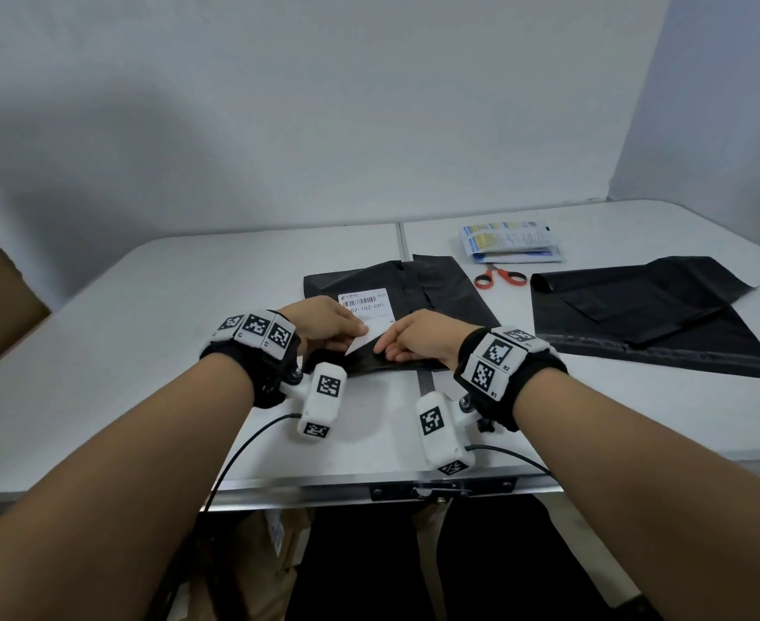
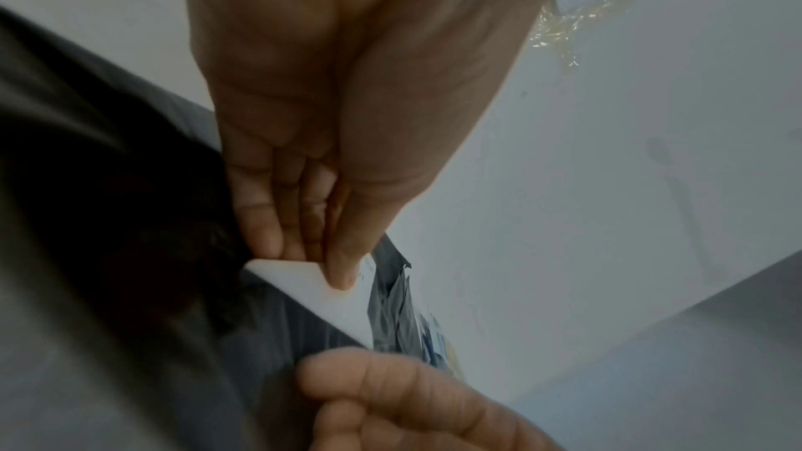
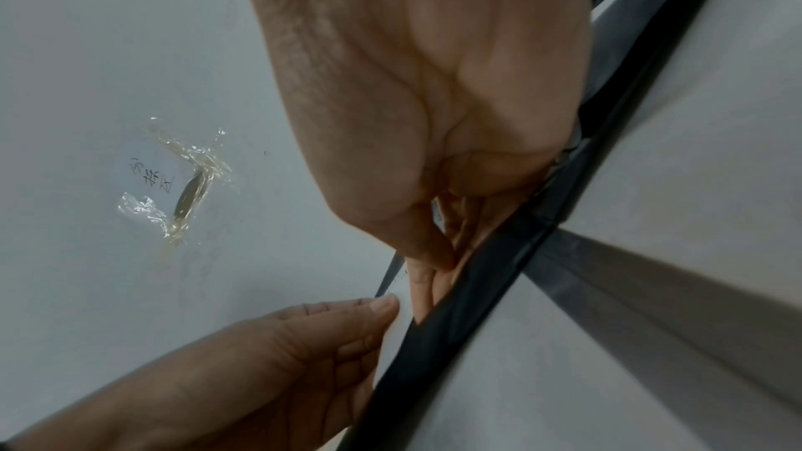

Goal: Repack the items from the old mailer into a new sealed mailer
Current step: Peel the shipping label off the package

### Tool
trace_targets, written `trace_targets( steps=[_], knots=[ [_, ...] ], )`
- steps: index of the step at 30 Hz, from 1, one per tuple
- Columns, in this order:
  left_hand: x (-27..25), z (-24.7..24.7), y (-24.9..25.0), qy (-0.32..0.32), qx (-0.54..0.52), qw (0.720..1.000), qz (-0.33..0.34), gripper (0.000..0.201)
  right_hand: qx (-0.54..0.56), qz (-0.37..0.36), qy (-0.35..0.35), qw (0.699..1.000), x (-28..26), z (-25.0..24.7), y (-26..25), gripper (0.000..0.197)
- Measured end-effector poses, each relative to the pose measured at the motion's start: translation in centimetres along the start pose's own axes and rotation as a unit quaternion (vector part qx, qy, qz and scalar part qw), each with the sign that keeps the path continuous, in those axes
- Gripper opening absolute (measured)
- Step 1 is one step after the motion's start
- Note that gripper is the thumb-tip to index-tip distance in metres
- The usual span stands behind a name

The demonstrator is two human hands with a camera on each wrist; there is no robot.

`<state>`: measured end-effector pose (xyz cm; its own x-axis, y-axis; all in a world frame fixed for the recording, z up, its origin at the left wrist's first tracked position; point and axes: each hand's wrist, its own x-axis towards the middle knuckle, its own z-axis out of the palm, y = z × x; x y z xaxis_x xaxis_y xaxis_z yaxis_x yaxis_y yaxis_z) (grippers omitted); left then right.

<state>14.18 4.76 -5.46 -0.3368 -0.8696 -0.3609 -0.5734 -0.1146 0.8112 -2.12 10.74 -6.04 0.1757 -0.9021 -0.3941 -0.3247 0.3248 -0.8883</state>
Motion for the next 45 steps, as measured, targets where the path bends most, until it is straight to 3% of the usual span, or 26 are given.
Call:
trace_targets(
  steps=[3,7,11,15,18,22,25,29,39,45],
  knots=[
    [0.3,-0.5,0.1,-0.008,-0.011,1.0,-0.015,0.003,-0.056,-0.016,0.045,0.997,0.1,0.2,0.2,0.027],
    [0.5,-0.9,0.5,0.003,0.027,1.0,-0.004,0.004,-0.093,-0.019,0.043,0.995,0.2,0.3,0.1,0.03],
    [0.2,-0.5,1.2,0.019,0.183,0.981,0.055,0.02,-0.156,-0.036,0.047,0.986,0.6,0.5,0.0,0.032],
    [-0.2,0.1,1.8,-0.012,0.219,0.974,0.054,0.049,-0.153,-0.044,0.036,0.987,0.7,0.3,0.2,0.032],
    [-0.4,0.8,2.3,0.01,0.269,0.96,0.078,0.041,-0.123,-0.04,0.041,0.991,0.6,0.2,0.4,0.031],
    [-0.1,1.2,2.2,0.022,0.185,0.981,0.053,0.022,-0.085,-0.036,0.009,0.996,0.2,0.0,0.4,0.025],
    [0.2,0.9,1.5,0.035,0.032,0.999,-0.002,0.017,-0.07,-0.023,0.003,0.997,0.1,0.1,0.2,0.031],
    [-0.1,0.5,1.1,0.034,-0.129,0.99,-0.054,0.005,-0.07,-0.02,0.026,0.997,0.4,0.1,0.5,0.028],
    [-0.4,-1.3,0.0,0.012,-0.255,0.959,-0.123,0.012,-0.095,-0.01,0.048,0.994,0.3,0.3,0.0,0.03],
    [-0.3,-0.9,-0.5,0.068,-0.201,0.976,-0.041,0.011,-0.046,-0.007,0.045,0.998,-0.5,0.1,-0.3,0.025]
  ],
)
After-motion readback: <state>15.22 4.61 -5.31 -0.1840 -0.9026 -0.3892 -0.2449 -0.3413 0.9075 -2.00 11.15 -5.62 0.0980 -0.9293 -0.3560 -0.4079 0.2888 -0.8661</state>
